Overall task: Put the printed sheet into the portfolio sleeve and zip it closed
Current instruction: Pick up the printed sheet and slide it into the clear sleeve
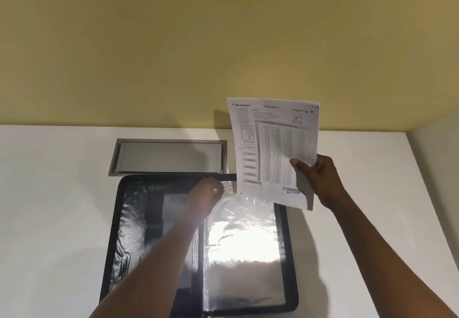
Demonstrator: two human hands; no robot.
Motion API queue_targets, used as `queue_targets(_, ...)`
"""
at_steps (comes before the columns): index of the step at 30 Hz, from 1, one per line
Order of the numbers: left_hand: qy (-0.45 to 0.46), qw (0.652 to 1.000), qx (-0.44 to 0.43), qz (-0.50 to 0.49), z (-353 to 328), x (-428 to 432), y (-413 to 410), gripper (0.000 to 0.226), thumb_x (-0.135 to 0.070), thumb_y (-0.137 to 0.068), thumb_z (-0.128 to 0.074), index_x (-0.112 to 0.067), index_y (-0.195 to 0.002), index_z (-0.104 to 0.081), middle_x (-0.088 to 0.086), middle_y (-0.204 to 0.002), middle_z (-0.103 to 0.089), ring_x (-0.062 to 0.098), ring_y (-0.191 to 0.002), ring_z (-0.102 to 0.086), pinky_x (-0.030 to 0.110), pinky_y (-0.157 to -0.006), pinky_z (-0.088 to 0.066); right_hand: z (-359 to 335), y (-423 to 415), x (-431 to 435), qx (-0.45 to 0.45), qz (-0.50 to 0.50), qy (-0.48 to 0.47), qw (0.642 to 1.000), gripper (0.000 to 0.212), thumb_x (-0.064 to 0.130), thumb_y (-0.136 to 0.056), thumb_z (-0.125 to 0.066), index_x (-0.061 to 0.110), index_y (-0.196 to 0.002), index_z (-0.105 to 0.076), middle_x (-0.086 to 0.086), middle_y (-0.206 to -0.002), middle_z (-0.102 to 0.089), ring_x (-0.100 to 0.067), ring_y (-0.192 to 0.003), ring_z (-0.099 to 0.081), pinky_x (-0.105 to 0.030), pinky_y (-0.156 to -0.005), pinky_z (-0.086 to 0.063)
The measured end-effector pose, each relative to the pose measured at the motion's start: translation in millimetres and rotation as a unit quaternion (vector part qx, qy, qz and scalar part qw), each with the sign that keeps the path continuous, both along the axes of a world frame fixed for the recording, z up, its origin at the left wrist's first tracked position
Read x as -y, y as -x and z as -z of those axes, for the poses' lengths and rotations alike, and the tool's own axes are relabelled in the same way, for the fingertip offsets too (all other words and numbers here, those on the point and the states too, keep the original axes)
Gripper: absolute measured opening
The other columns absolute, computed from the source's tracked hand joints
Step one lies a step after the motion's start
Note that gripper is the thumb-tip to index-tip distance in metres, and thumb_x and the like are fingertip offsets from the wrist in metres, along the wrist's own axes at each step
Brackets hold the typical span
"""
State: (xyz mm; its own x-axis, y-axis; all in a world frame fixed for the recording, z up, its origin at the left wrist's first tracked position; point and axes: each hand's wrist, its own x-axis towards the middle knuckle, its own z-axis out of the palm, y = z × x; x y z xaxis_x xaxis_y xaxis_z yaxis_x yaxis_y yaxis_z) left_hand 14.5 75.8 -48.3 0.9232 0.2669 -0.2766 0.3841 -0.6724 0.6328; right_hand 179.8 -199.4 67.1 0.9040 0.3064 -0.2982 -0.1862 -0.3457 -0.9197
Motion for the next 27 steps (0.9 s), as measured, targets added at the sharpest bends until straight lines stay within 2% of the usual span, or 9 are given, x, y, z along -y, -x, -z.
queue_targets(4,0.01,1.0,-0.006,-0.007,3,4,6,0.022,-0.029,-0.101,-0.062,-0.02,-0.115,-0.076,-0.007,-0.119,-0.074,0.016,-0.11,-0.067,0.034,-0.096,-0.052,-12,-18,-24,0.039,-0.03,0.01,0.999,0.014,0.029,-0.091,-0.078,0.027,-0.077,-0.077,0.012,-0.068,-0.073,-0.002,-0.061,-0.065,-0.02,-0.055,-0.052)
queue_targets(10,0.026,0.998,0.05,-0.013,5,14,14,0.018,-0.02,-0.099,-0.065,-0.016,-0.11,-0.079,-0.005,-0.112,-0.074,0.017,-0.104,-0.07,0.037,-0.091,-0.056,-18,-32,-60,0.069,-0.09,0.02,0.993,0.008,0.027,-0.092,-0.076,0.03,-0.085,-0.077,0.016,-0.074,-0.077,0.003,-0.062,-0.067,-0.012,-0.056,-0.049)
queue_targets(12,0.018,0.997,0.072,-0.018,4,19,17,0.018,-0.023,-0.098,-0.067,-0.019,-0.11,-0.08,-0.008,-0.111,-0.074,0.014,-0.101,-0.071,0.035,-0.089,-0.057,-16,-34,-69,0.072,-0.112,0.031,0.991,0.006,0.029,-0.093,-0.076,0.024,-0.093,-0.08,0.005,-0.082,-0.08,-0.003,-0.068,-0.069,-0.019,-0.061,-0.051)
queue_targets(15,0.003,0.997,0.073,-0.025,0,24,19,0.022,-0.038,-0.099,-0.065,-0.029,-0.115,-0.077,-0.017,-0.116,-0.071,0.007,-0.095,-0.071,0.029,-0.085,-0.058,-14,-35,-83,0.079,-0.149,0.052,0.984,0.019,0.028,-0.094,-0.074,0.011,-0.101,-0.079,-0.009,-0.093,-0.08,-0.01,-0.075,-0.068,-0.029,-0.069,-0.052)
queue_targets(18,0.013,0.997,0.075,-0.027,-3,31,18,0.024,-0.042,-0.098,-0.065,-0.031,-0.117,-0.075,-0.018,-0.117,-0.068,0.006,-0.083,-0.07,0.029,-0.079,-0.059,-12,-36,-94,0.081,-0.178,0.068,0.978,0.021,0.025,-0.095,-0.073,0.008,-0.106,-0.078,-0.01,-0.095,-0.08,-0.008,-0.074,-0.069,-0.028,-0.069,-0.051)
queue_targets(22,0.025,0.995,0.097,-0.03,-6,43,14,0.018,-0.037,-0.097,-0.067,-0.031,-0.111,-0.076,-0.017,-0.112,-0.068,0.004,-0.079,-0.068,0.031,-0.076,-0.059,-9,-35,-103,0.076,-0.208,0.092,0.971,0.023,0.025,-0.096,-0.072,0.007,-0.109,-0.078,-0.011,-0.099,-0.08,-0.026,-0.087,-0.076,-0.039,-0.074,-0.057)
queue_targets(27,0.022,0.992,0.117,-0.047,-7,58,8,0.012,-0.024,-0.096,-0.069,-0.022,-0.104,-0.079,-0.011,-0.104,-0.071,0.01,-0.087,-0.07,0.034,-0.075,-0.06,-1,-29,-112,0.081,-0.234,0.115,0.962,0.023,0.023,-0.096,-0.071,0.003,-0.104,-0.077,-0.016,-0.096,-0.079,-0.021,-0.075,-0.068,-0.029,-0.069,-0.049)
